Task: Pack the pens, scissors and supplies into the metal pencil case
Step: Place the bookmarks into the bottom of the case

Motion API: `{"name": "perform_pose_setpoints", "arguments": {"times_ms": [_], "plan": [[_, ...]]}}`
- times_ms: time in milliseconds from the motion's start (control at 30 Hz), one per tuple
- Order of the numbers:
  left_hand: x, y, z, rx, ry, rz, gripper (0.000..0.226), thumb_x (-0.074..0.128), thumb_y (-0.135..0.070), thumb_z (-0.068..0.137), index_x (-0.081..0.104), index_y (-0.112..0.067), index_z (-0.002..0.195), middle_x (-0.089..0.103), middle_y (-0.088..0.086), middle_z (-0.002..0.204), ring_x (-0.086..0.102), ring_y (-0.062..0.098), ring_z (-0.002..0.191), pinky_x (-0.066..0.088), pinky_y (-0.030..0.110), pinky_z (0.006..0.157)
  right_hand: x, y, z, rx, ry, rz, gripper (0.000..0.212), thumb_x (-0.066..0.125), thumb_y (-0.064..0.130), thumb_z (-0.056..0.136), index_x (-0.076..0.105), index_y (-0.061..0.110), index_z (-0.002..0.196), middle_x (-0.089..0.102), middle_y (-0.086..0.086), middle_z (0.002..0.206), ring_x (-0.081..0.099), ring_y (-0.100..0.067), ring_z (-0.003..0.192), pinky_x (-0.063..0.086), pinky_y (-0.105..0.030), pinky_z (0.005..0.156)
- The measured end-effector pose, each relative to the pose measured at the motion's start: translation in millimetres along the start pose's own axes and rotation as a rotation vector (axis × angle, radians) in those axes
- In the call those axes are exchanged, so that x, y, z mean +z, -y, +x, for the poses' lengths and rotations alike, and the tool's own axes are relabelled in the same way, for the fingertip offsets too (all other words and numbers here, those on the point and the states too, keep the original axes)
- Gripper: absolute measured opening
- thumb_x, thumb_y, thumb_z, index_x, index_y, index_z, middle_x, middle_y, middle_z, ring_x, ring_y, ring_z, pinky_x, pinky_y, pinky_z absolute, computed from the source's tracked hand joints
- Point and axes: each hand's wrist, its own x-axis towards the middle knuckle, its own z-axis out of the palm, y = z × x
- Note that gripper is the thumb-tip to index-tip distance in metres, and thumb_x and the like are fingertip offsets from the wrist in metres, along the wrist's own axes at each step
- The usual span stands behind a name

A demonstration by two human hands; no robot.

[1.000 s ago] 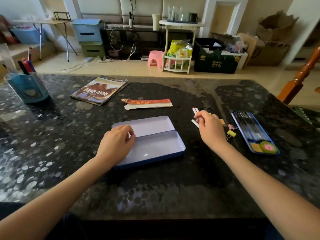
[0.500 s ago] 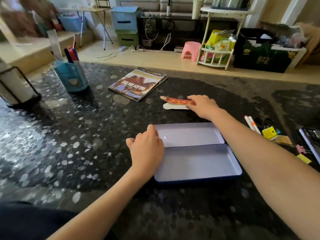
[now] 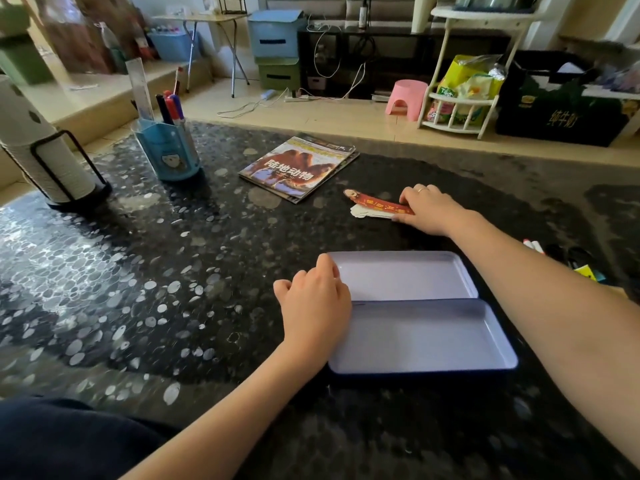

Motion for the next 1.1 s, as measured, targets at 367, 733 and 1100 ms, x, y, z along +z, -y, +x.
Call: {"name": "perform_pose_setpoints", "arguments": {"times_ms": [367,733,1100], "plan": [[1.9,-1.6,2.3,0.065,-0.07,0.019,0.009,0.041,-0.023,0.091,0.048,-0.019,0.095,0.055,-0.005,0.079,0.049,0.019,0.082,0.022,0.03,0.077,-11.4,16.0,-19.6,-0.005,-0.222,0.063,0.012,0.045,0.004,0.093,0.053,0.008,0.1,0.06,-0.012,0.09,0.056,-0.025,0.07,0.05,-0.041,0.062],[-52.5,-61.8,18.2,-0.51,0.385,-1.409,0.033,0.064,-0.033,0.086,0.061,-0.01,0.11,0.065,0.007,0.097,0.059,0.017,0.091,0.049,0.032,0.086,-59.0,79.8,-147.3,-0.253,-0.307,0.69,0.012,0.06,0.014,0.088,0.068,0.02,0.096,0.069,0.005,0.086,0.064,-0.009,0.079,0.052,-0.032,0.072],[-66.3,-38.0,-13.7,-0.488,0.629,-1.25,0.015,0.063,-0.012,0.086,0.065,-0.006,0.1,0.073,0.009,0.081,0.07,0.018,0.065,0.057,0.029,0.055,-51.7,70.7,-215.1,0.046,0.3,1.336,0.02,0.045,0.016,0.099,0.061,0.022,0.109,0.072,-0.007,0.099,0.07,-0.021,0.089,0.057,-0.043,0.08]]}}
